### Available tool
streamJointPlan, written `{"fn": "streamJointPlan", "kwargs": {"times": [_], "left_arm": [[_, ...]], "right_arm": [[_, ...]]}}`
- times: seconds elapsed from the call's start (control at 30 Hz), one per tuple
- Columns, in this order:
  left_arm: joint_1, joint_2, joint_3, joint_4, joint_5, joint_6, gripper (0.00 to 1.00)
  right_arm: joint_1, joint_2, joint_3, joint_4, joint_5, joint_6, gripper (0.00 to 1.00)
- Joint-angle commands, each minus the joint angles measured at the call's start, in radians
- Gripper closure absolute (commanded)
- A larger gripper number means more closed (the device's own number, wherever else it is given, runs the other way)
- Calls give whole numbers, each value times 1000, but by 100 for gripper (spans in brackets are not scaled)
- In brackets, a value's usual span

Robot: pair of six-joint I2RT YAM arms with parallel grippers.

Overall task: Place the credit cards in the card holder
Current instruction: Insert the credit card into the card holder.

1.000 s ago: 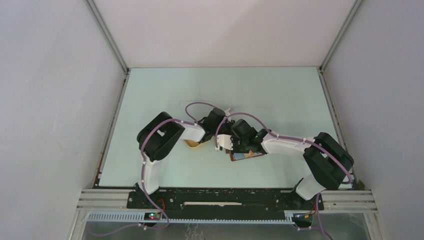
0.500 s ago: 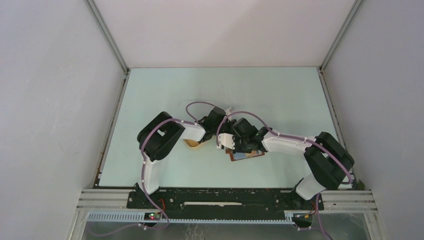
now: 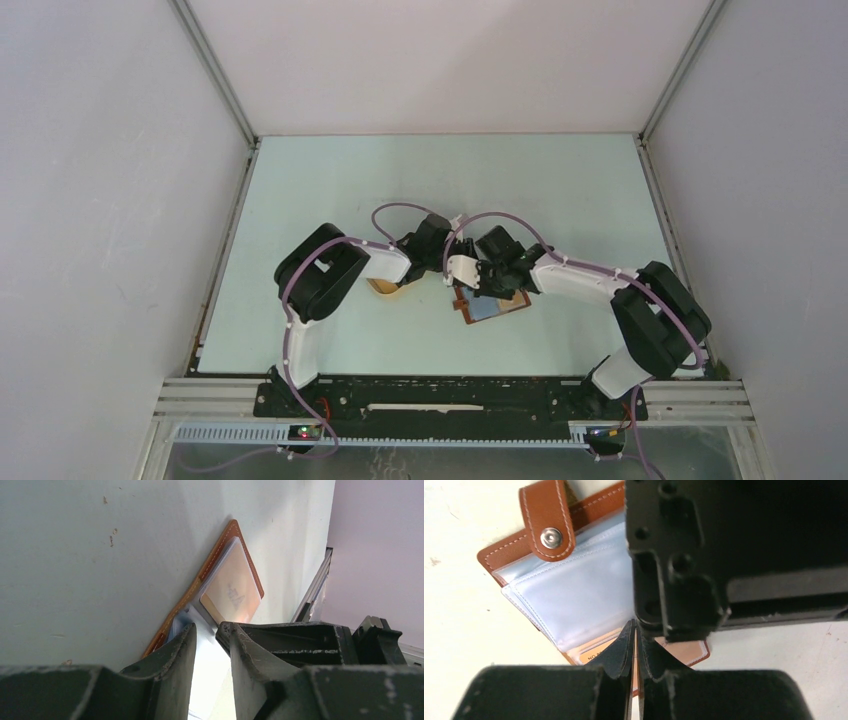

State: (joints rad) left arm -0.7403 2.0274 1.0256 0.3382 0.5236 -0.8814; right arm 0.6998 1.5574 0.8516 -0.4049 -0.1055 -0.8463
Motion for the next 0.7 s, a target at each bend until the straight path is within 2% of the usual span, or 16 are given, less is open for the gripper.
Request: {"fn": "streamJointPlan", "kwargs": {"times": [0.0,0.3,0.5,0.67], "left_arm": [[0,42,-13,-113,-95,68,61],[0,22,-36,-69,-98,64,62],[-1,-73,-78,28,-102,82,61],[-3,-244,-165,100,-156,138,61]], "right_arm": [[-31,-24,42,-38,37,-1,90],[-72,-53,67,-97,-10,10,89],[-108,-141,103,-191,-225,19,85],[-146,-255,104,-229,-368,19,82]]}}
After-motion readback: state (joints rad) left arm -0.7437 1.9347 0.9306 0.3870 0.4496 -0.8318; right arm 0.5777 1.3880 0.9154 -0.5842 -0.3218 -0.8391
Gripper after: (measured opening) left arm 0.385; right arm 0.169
